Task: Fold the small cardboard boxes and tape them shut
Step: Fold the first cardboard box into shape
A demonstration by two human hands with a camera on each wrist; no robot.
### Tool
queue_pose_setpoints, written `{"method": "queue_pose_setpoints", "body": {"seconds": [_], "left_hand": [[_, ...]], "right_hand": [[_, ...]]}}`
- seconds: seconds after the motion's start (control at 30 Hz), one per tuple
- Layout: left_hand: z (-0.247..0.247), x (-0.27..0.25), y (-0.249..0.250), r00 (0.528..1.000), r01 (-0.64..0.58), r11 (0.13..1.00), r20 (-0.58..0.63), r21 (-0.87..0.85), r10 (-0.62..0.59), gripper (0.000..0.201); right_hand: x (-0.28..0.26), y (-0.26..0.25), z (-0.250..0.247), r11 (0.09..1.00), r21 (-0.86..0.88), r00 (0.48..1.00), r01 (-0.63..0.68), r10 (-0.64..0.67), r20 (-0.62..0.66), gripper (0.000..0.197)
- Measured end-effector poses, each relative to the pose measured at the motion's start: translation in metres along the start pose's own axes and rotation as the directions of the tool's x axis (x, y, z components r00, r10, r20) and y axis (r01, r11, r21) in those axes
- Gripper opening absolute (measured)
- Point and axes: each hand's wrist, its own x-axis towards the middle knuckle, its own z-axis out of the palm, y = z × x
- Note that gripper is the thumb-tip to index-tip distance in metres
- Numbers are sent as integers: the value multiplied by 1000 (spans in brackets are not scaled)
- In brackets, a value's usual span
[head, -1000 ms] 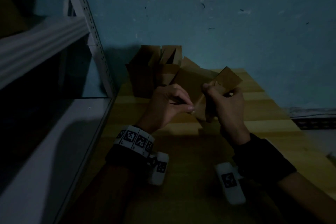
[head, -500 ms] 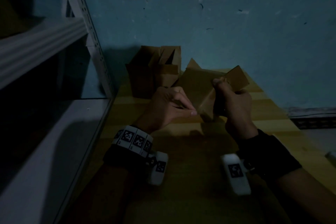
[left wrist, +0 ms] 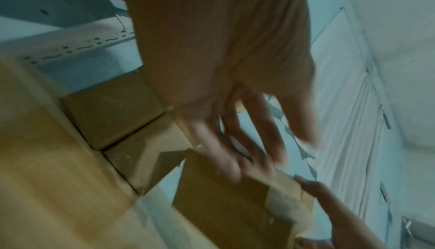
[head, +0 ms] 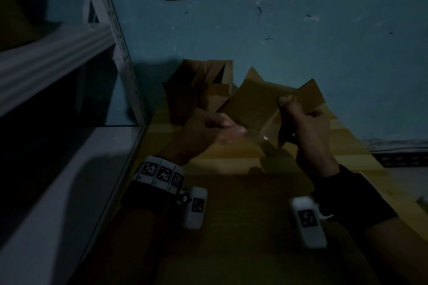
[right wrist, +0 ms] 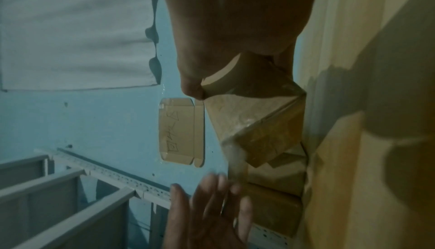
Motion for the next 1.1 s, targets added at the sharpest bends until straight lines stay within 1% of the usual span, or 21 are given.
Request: {"method": "queue_pose_setpoints", "body": {"seconds": [0.03, 0.1, 0.13, 0.17, 0.23, 0.3, 0.37, 0.4, 0.47, 0.53, 0.57, 0.63, 0.67, 0.73, 0.77, 0.8, 0.87, 0.9, 0.93, 1.0, 1.1], "left_hand": [[-2, 1, 0, 995, -6, 999, -97, -52, 1, 22], [-4, 2, 3, 959, -45, 992, -282, -115, 11, 22], [-5, 3, 5, 945, -47, 992, -327, -119, 5, 22], [-4, 4, 6, 939, -25, 994, -343, -108, -14, 22], [1, 6, 7, 946, 58, 996, -316, -69, -77, 28], [8, 7, 2, 952, 121, 992, -280, -35, -126, 54], [17, 5, -2, 952, 174, 985, -253, -10, -171, 80], [21, 4, -2, 953, 186, 982, -242, -5, -182, 89], [25, 4, -1, 950, 211, 977, -228, -27, -212, 100], [25, 7, -2, 937, 260, 963, -220, -75, -271, 105], [25, 8, -3, 923, 297, 949, -224, -109, -314, 107], [23, 11, -3, 877, 376, 895, -219, -241, -427, 110], [22, 11, -3, 860, 402, 863, -197, -307, -471, 108], [18, 10, -4, 845, 433, 809, -133, -397, -518, 93], [16, 9, -4, 835, 448, 781, -108, -435, -539, 90], [14, 8, -5, 819, 460, 751, -100, -473, -565, 93], [11, 7, -7, 789, 452, 703, -123, -549, -602, 110], [11, 7, -7, 786, 438, 691, -129, -576, -605, 116], [10, 7, -5, 787, 429, 686, -129, -587, -603, 122], [9, 6, -2, 787, 436, 690, -128, -578, -604, 125], [7, 4, -1, 788, 424, 738, -187, -525, -586, 121]], "right_hand": [[1, -3, -2, 1000, 7, 1000, 7, -7, -6, 53], [3, -8, -4, 1000, 19, 1000, 23, -23, -18, 56], [4, -10, -5, 999, 26, 999, 36, -35, -19, 56], [4, -12, -6, 999, 26, 999, 46, -45, -15, 54], [4, -14, -6, 999, 18, 999, 46, -46, 9, 52], [3, -14, -6, 999, -3, 998, 47, -47, 48, 50], [0, -14, -4, 998, -18, 996, 58, -56, 69, 53], [-1, -15, -4, 998, -15, 996, 58, -57, 69, 54], [-2, -18, -6, 998, 7, 995, 66, -67, 73, 48], [0, -22, -8, 996, 36, 991, 77, -81, 109, 42], [0, -24, -9, 996, 37, 987, 81, -86, 138, 43], [-1, -27, -11, 997, 26, 975, 78, -82, 206, 49], [-1, -27, -11, 998, 14, 969, 69, -70, 236, 53], [-1, -25, -13, 999, -21, 954, 48, -40, 297, 59], [-1, -24, -13, 998, -43, 945, 35, -19, 325, 61], [0, -23, -14, 998, -67, 937, 18, 6, 349, 60], [1, -21, -16, 994, -113, 920, -12, 55, 389, 57], [2, -21, -17, 991, -135, 913, -19, 73, 402, 56], [2, -22, -18, 987, -159, 908, -23, 87, 409, 57], [3, -24, -21, 975, -223, 907, -15, 108, 407, 62], [3, -25, -25, 951, -308, 907, -25, 151, 394, 68]]}}
